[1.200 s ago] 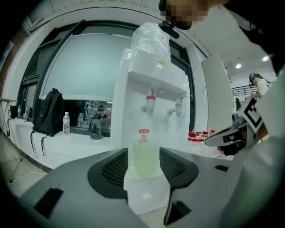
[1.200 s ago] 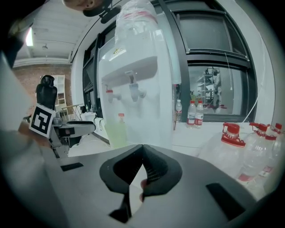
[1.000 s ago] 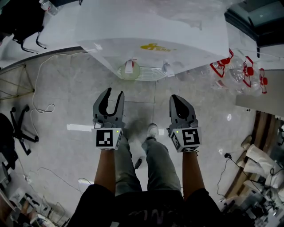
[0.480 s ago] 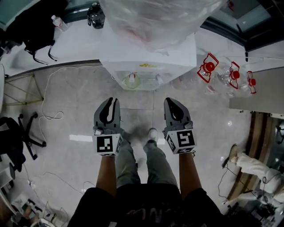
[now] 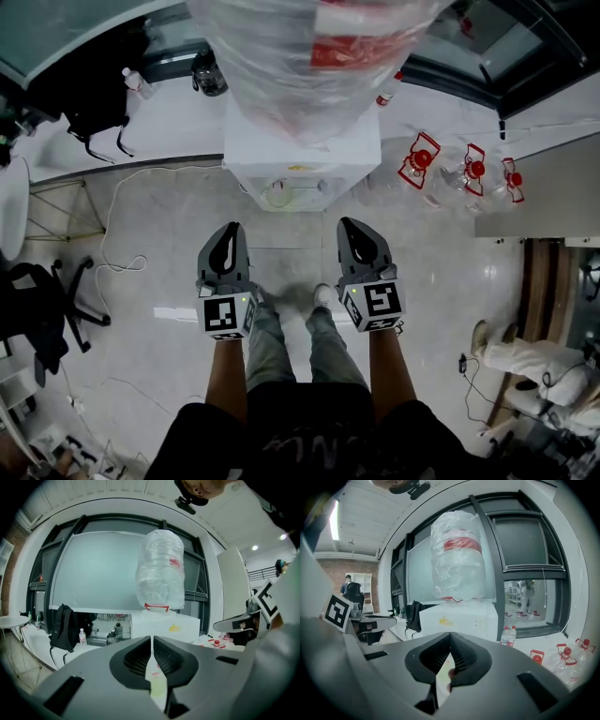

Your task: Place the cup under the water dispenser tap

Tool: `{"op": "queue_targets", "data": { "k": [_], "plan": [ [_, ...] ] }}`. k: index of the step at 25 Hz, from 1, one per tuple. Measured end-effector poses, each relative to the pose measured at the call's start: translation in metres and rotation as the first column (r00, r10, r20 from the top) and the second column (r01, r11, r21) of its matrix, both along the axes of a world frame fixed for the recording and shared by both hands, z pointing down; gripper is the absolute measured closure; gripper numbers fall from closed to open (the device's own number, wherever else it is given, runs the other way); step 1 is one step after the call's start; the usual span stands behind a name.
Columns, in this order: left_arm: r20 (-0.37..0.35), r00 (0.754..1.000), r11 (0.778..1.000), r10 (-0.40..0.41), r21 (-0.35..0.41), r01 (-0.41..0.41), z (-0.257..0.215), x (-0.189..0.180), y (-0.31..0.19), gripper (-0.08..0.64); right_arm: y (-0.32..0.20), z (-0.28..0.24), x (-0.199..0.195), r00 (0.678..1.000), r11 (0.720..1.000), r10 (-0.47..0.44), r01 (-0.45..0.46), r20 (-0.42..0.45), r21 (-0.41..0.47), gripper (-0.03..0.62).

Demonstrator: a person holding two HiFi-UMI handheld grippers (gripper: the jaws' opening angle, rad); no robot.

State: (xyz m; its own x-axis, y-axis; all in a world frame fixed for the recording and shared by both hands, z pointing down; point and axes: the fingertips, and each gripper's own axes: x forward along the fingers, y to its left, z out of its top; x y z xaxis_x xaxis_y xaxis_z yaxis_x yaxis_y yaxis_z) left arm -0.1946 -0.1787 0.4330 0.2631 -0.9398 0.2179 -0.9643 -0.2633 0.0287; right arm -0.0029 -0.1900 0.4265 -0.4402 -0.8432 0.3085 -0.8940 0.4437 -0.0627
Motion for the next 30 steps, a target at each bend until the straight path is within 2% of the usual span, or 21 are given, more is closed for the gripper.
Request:
{"op": "queue_targets", "data": {
  "k": [5,8,14,19,23,27,30],
  "plan": [
    [-0.004,1.000,1.000,-0.002,0.008,0.002,-0.035,0.001,0.007,0.534,0.001,-0.043,0.006,0.999,0.999,0.024,-0.025,0.022,0.036,0.577],
    [-0.002,1.000,1.000,-0.007,0.011,0.007,-0.055,0.002,0.010,0.540,0.004,-0.066,0.009,0.999,0.999,0.038,-0.039,0.028,0.019,0.577],
    [0.011,0.999,0.999,-0.041,0.016,0.041,-0.092,0.005,0.014,0.541,0.010,-0.094,0.024,0.998,0.998,0.052,-0.053,0.031,0.026,0.578],
    [0.026,0.999,0.999,-0.040,0.023,0.039,-0.115,0.007,0.015,0.541,0.009,-0.113,0.032,0.998,0.998,0.055,-0.056,0.038,0.040,0.577],
    [0.017,0.999,0.998,-0.046,0.041,0.045,-0.136,0.006,0.009,0.543,0.004,-0.129,0.040,0.998,0.996,0.058,-0.060,0.034,0.067,0.577],
    [0.038,0.999,0.996,-0.034,0.078,0.031,-0.157,0.009,0.004,0.543,0.001,-0.145,0.038,0.999,0.994,0.047,-0.048,0.017,0.094,0.578],
    [0.046,0.999,0.995,-0.027,0.098,0.023,-0.170,0.011,-0.001,0.543,-0.001,-0.154,0.035,0.999,0.994,0.038,-0.042,0.037,0.102,0.578]
  ]
}}
